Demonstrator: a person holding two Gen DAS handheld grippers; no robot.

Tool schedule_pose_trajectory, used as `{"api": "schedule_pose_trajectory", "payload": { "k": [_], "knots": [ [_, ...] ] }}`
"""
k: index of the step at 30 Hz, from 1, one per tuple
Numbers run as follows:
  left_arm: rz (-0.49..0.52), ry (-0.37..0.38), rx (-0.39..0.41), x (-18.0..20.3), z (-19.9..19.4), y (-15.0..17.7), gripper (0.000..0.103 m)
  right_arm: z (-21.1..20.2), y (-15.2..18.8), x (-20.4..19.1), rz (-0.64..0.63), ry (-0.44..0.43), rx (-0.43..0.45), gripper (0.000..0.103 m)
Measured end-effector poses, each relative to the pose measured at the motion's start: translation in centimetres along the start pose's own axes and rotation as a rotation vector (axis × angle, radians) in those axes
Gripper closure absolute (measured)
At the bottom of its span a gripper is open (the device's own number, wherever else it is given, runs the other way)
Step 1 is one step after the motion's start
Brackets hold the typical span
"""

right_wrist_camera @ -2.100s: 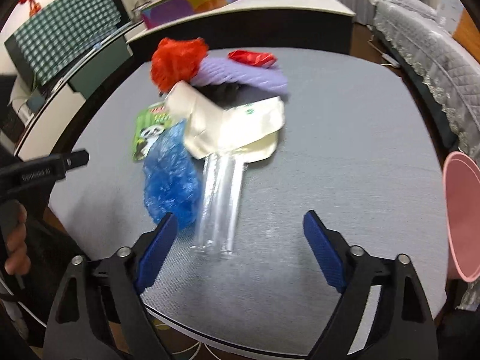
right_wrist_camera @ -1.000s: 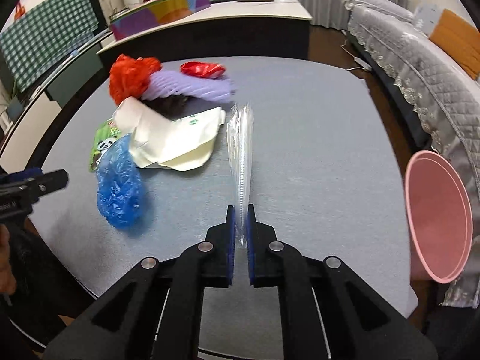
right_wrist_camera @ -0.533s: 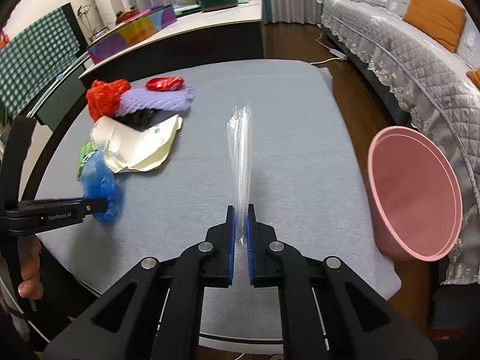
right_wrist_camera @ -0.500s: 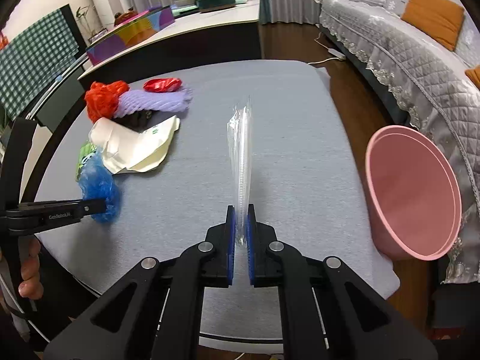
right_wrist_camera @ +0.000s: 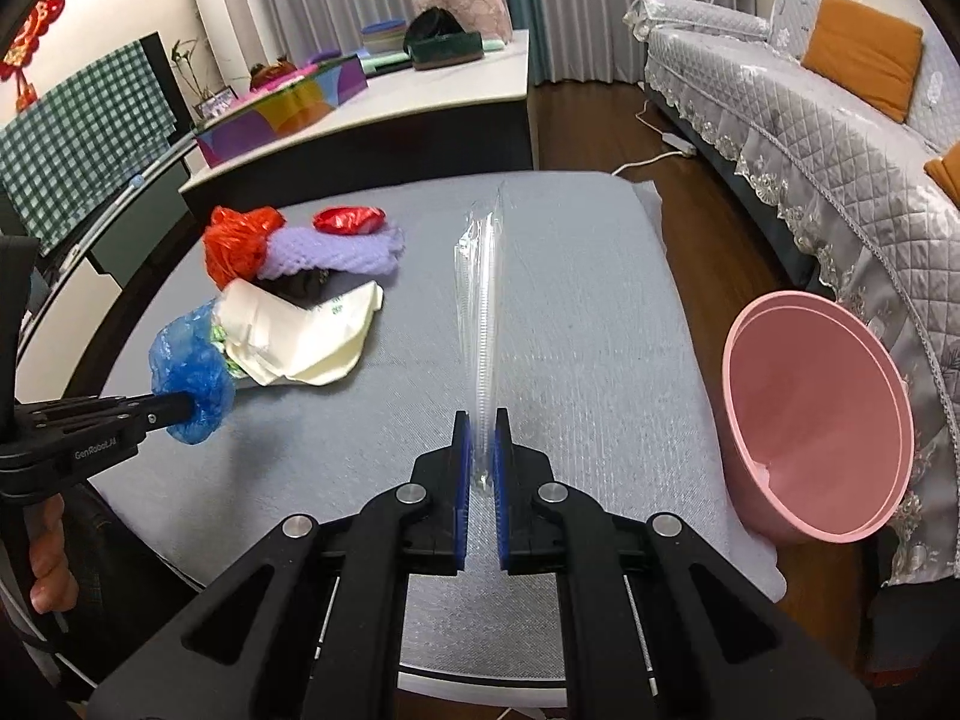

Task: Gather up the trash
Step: 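Grasp the clear straws with the right tool while the left tool grasps the blue bag, then carry straws and blue bag over the pink wastebasket and open both tools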

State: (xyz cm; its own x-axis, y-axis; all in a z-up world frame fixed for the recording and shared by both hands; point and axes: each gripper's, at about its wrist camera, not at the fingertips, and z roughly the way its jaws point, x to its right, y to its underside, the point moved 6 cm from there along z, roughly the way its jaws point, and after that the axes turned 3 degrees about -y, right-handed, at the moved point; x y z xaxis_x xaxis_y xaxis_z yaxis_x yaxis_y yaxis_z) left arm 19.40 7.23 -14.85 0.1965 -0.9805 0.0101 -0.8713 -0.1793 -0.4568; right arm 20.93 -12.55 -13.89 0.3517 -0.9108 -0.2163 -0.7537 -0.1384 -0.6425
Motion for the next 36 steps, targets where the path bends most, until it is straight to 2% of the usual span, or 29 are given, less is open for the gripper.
{"api": "schedule_pose_trajectory", "payload": {
  "k": [8,14,22,28,36],
  "knots": [
    [0.068,0.019,0.024,4.2,-1.5,-2.0,0.101,-2.4,-1.1,2.0,0.042,0.029,0.069,0.096],
    [0.156,0.065,0.050,9.9,-2.7,-3.8,0.101,-4.3,-1.9,4.9,0.106,0.065,0.105,0.096],
    [0.277,0.137,0.076,18.5,-3.7,-5.7,0.101,-8.2,-3.6,10.0,0.172,0.162,0.178,0.096],
    [0.359,0.172,0.084,24.9,-3.7,-6.6,0.101,-8.9,-3.8,13.7,0.188,0.228,0.162,0.096],
    [0.432,0.206,0.082,30.2,-3.4,-7.2,0.101,-9.2,-3.9,18.4,0.221,0.304,0.144,0.096]
  ]
}}
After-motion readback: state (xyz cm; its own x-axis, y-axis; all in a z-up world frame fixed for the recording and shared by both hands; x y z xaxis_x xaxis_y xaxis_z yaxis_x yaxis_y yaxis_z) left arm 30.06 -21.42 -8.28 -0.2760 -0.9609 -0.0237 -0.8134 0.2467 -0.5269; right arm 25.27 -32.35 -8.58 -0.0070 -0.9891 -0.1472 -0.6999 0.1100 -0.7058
